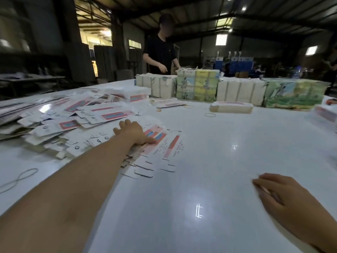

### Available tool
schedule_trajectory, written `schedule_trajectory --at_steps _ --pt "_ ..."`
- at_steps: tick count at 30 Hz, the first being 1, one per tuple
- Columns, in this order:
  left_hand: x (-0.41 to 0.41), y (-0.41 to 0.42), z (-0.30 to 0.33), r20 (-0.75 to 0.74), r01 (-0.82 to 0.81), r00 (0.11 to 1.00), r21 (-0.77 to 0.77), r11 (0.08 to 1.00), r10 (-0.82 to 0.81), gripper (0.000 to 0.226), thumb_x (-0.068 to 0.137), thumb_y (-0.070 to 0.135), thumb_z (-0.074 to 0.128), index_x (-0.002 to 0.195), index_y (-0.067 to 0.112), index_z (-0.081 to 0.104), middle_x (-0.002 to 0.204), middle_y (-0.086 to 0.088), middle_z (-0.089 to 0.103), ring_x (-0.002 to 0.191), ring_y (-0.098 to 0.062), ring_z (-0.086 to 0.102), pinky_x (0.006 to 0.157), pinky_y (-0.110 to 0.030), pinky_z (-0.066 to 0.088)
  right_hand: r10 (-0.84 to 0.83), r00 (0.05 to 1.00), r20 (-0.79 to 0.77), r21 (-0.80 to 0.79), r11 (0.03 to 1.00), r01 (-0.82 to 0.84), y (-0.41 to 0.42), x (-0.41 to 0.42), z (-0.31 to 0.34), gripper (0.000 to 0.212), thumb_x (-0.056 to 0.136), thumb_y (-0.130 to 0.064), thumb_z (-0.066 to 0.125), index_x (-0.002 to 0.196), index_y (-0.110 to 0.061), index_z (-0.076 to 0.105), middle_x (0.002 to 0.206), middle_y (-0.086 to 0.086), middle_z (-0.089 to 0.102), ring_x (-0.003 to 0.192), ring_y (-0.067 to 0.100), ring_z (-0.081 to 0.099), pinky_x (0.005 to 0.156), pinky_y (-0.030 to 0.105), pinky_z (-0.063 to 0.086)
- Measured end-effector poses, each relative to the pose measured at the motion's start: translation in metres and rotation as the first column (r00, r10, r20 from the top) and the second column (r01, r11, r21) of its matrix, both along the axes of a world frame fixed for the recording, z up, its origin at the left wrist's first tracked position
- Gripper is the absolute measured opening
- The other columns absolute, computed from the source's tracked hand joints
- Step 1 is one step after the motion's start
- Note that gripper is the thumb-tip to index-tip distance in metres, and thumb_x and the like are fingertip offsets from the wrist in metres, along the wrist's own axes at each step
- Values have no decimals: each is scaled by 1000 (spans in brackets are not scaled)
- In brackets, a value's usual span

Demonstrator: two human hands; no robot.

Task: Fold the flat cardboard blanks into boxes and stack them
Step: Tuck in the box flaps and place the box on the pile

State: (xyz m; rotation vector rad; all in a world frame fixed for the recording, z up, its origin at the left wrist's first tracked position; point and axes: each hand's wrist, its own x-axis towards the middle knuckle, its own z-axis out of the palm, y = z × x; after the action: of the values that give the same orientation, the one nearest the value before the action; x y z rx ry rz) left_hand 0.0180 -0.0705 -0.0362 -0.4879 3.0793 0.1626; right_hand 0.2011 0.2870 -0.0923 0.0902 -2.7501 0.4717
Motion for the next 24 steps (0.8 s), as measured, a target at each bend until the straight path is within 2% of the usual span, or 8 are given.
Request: schedule_trajectory --at_steps 5,9,12,16,21,22,23,24 --pt "-21 -5 3 -164 4 986 127 992 17 89 55 68 77 115 8 49 118 -13 56 107 -29 52 86 -40 48 10 1000 7 -23 1000 -10 3 -1 0 22 82 -12 68 101 -20 75 108 -6 65 109 24 56 88 35 40" --pt "-18 3 -11 -338 -39 941 -166 985 -19 86 70 65 68 132 12 41 135 -10 43 123 -29 41 94 -45 38 16 999 42 10 1000 -17 2 -1 3 26 88 -20 61 111 -24 70 120 -8 61 116 18 50 92 30 37" --pt "-9 12 -8 -509 -8 846 -314 949 -161 52 85 53 56 118 14 51 115 -7 55 104 -25 47 89 -42 36 25 999 39 6 1000 -25 2 -1 5 27 91 -25 56 116 -27 67 125 -10 58 119 13 47 96 27 36" --pt "9 48 14 -573 295 784 6 956 -238 24 97 30 46 111 18 61 101 -4 64 83 -22 56 79 -37 50 25 999 47 23 999 -26 1 -1 6 30 95 -32 49 121 -33 62 131 -15 52 123 8 42 101 25 32" --pt "63 133 24 -603 641 711 346 685 -362 23 96 24 48 109 21 67 107 2 65 87 -11 58 71 -27 47 41 994 102 -90 995 -32 6 -4 5 30 96 -32 48 123 -31 61 132 -10 54 120 12 47 99 22 36" --pt "76 150 19 -587 679 700 371 634 -406 21 96 24 49 106 23 68 101 6 64 82 -8 58 65 -20 44 23 994 110 -333 943 15 6 -3 8 28 96 -27 49 120 -27 63 127 -7 59 113 13 53 94 18 41" --pt "88 164 12 -563 703 693 386 597 -451 19 96 25 49 103 27 67 96 10 62 78 -6 58 60 -15 41 -9 993 120 -645 759 85 8 -2 14 24 97 -21 49 113 -23 67 117 -3 65 101 14 60 83 14 47" --pt "99 176 4 -539 719 685 396 570 -489 17 96 25 50 99 31 65 91 14 60 75 -6 59 57 -13 40 -41 992 122 -879 459 127 12 -2 20 22 97 -17 47 104 -18 69 102 1 70 86 16 66 69 19 54"
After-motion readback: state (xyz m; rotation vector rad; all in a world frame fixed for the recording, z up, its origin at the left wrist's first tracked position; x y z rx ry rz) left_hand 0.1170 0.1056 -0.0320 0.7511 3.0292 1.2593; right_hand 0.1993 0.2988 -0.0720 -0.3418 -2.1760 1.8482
